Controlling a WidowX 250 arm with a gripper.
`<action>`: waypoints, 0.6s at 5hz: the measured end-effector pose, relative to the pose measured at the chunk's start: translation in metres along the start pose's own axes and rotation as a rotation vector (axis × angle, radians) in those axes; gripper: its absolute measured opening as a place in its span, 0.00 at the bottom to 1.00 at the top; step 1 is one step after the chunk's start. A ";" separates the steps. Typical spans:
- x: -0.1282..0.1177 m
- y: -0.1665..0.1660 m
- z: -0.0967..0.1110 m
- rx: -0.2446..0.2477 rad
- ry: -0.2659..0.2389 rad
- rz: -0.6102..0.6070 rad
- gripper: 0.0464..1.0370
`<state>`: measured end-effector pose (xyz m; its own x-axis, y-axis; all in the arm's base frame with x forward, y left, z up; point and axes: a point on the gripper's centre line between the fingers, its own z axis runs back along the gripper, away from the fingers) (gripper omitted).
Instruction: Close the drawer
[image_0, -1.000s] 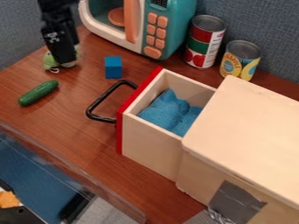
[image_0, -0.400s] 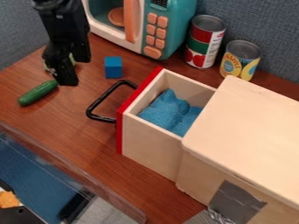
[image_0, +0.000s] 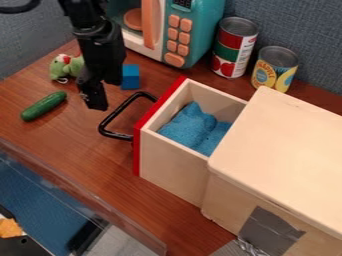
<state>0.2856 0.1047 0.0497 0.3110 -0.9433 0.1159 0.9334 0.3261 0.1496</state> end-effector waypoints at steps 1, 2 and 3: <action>0.005 0.001 -0.014 -0.042 0.041 -0.034 0.96; 0.006 -0.001 -0.021 -0.063 0.065 -0.061 0.96; 0.013 -0.009 -0.025 -0.090 0.070 -0.089 0.96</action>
<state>0.2853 0.0878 0.0253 0.2351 -0.9713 0.0365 0.9692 0.2371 0.0669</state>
